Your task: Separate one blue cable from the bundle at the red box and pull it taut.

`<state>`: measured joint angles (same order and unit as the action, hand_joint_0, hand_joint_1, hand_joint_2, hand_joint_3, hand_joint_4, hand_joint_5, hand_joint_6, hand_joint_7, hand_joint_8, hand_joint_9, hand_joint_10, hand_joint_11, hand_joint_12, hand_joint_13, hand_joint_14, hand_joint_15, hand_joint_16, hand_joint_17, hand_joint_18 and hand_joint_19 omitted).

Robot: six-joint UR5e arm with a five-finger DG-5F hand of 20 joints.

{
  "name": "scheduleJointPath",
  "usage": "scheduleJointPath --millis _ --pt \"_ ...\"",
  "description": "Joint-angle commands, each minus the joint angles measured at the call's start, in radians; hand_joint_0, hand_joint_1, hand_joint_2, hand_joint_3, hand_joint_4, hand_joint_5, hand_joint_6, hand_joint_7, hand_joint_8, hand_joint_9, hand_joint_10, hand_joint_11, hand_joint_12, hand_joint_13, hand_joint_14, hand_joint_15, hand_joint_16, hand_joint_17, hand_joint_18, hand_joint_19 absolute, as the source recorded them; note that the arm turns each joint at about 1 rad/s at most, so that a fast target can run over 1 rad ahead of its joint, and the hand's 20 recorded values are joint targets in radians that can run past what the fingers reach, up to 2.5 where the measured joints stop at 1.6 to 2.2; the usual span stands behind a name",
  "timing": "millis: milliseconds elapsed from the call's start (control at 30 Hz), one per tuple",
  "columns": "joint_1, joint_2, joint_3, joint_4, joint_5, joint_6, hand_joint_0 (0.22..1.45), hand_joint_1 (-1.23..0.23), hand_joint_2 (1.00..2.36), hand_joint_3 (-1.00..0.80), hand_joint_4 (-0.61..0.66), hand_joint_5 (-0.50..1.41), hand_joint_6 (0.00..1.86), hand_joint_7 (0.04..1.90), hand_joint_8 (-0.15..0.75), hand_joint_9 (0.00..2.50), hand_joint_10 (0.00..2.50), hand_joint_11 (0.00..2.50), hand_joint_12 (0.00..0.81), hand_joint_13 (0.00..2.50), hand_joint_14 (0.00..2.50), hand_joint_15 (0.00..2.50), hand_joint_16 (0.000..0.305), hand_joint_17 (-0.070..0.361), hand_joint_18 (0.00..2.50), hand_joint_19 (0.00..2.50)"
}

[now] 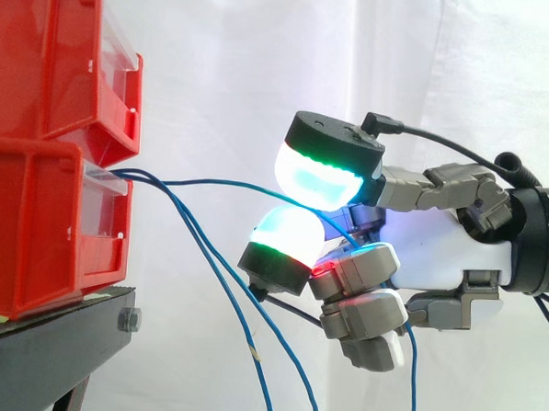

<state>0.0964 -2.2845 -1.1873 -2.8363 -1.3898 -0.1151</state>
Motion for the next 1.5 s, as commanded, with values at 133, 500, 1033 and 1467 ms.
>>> scheduleJointPath --millis 133,500,1033,1467 --pt "0.000 -0.001 0.000 0.000 0.000 0.002 0.63 -0.71 1.02 -0.18 0.19 -0.22 0.86 1.25 0.361 1.09 0.21 1.83 0.419 1.30 0.01 1.39 0.059 0.133 1.14 0.86" --pt "0.000 -0.001 0.000 0.000 0.009 0.003 0.61 -0.72 1.03 0.02 0.06 -0.19 0.86 1.36 0.367 1.12 0.27 1.80 0.429 1.33 0.01 1.40 0.060 0.134 1.16 0.84" --pt "0.002 0.000 0.000 -0.002 0.002 0.034 0.65 -0.76 1.03 0.11 -0.01 -0.18 0.86 1.53 0.370 1.15 0.06 1.78 0.431 1.28 0.02 1.34 0.059 0.132 1.14 0.78" --pt "0.000 0.000 0.000 0.000 -0.025 0.126 0.65 -0.76 1.03 0.11 0.01 -0.18 0.86 1.47 0.380 1.10 0.02 1.10 0.332 1.17 0.02 0.75 0.044 0.099 1.13 0.66"
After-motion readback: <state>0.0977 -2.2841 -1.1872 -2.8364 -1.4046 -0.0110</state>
